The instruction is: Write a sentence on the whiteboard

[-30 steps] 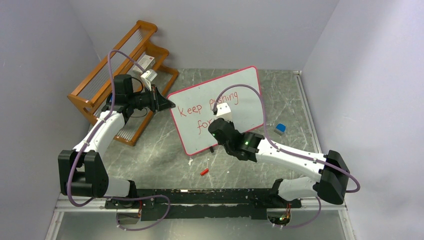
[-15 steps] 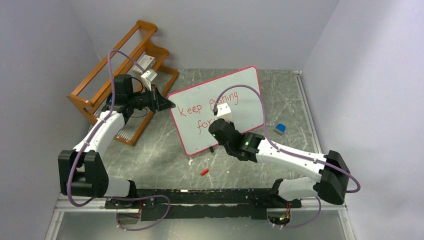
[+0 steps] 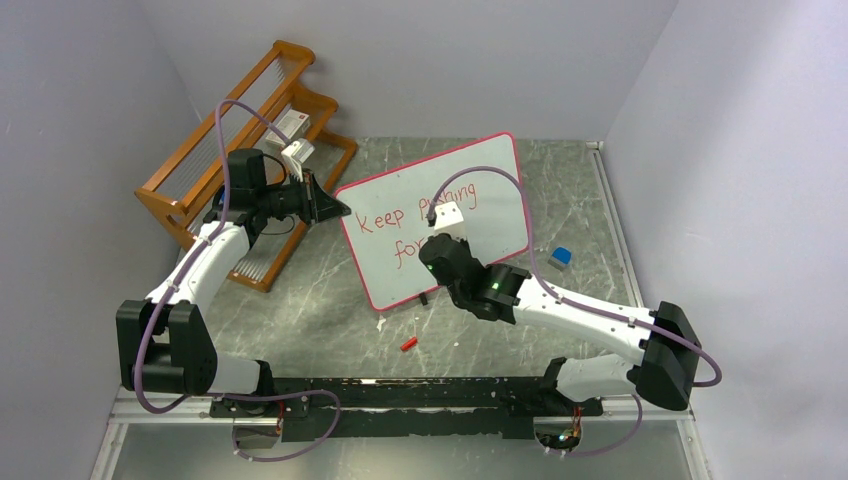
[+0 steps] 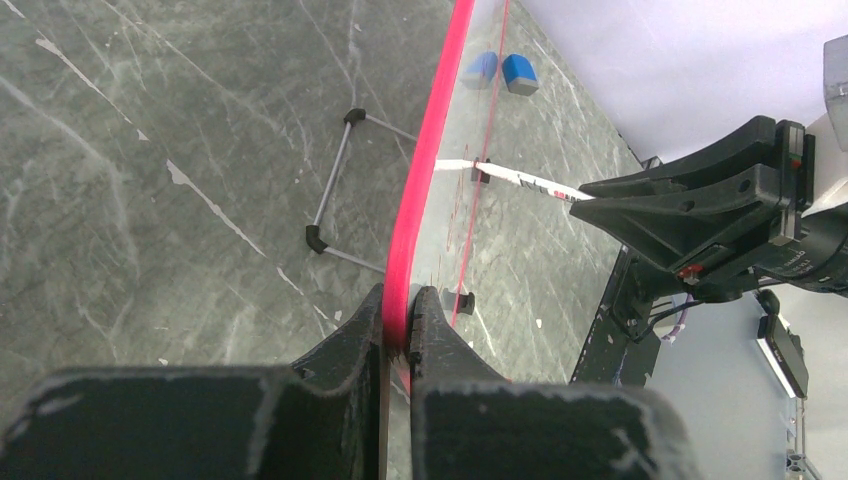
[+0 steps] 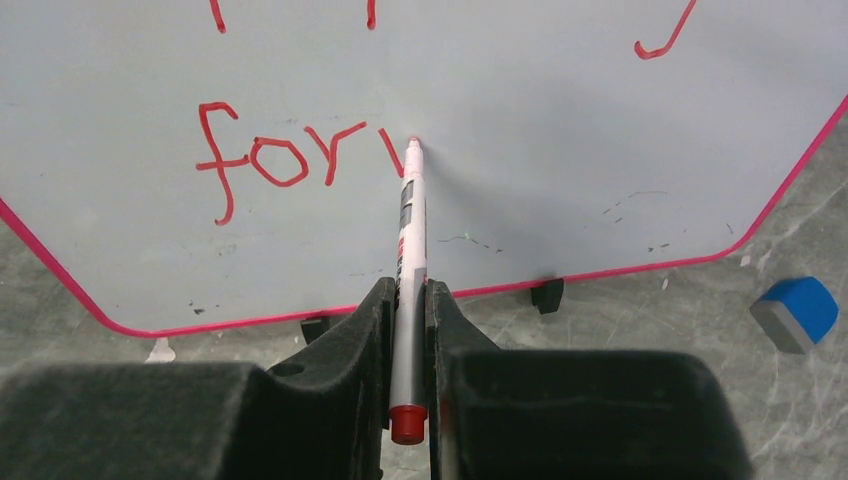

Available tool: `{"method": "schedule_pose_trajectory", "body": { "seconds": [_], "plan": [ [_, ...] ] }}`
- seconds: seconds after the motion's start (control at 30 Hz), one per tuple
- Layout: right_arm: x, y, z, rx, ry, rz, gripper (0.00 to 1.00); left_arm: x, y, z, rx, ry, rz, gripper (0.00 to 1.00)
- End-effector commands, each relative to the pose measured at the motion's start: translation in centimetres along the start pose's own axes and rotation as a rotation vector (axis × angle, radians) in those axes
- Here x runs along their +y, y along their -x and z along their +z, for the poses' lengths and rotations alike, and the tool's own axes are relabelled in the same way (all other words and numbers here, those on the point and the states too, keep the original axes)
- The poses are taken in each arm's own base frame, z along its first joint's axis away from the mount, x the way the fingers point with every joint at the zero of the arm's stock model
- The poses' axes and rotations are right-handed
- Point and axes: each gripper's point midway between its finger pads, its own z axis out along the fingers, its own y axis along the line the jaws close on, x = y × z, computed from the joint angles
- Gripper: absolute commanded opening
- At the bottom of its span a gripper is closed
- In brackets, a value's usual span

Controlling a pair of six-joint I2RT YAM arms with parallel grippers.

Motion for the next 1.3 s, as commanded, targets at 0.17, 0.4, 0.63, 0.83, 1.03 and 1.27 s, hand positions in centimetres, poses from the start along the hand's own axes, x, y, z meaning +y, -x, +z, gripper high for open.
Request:
{"method": "schedule_pose_trajectory", "body": {
  "seconds": [0.17, 0.4, 0.63, 0.83, 1.03, 1.27],
  "plan": [
    [-0.5, 2.7, -0.2, -0.073, -0.017, 0.056, 0.00, 3.4, -2.4, 0.7, 0.066, 0.132, 0.036, 0.05],
    [-0.7, 1.0, 0.1, -0.023, -0.018, 0.038, 0.00, 3.4, -2.5, 0.7, 0.068, 0.134, 0.034, 0.05],
    [-0.9, -0.9, 0.2, 0.029, -0.022, 0.018, 0.00, 3.4, -2.5, 0.7, 0.067, 0.135, 0.036, 0.05],
    [-1.1, -1.6, 0.2, 0.044, -0.024, 0.019, 0.00, 3.4, -2.5, 0.7, 0.067, 0.134, 0.035, 0.05],
    [-1.1, -1.9, 0.4, 0.051, -0.026, 0.016, 0.00, 3.5, -2.5, 0.7, 0.068, 0.137, 0.035, 0.05],
    [-1.1, -1.8, 0.4, 0.049, -0.024, 0.018, 0.00, 3.5, -2.5, 0.7, 0.068, 0.136, 0.036, 0.05]
  ]
}}
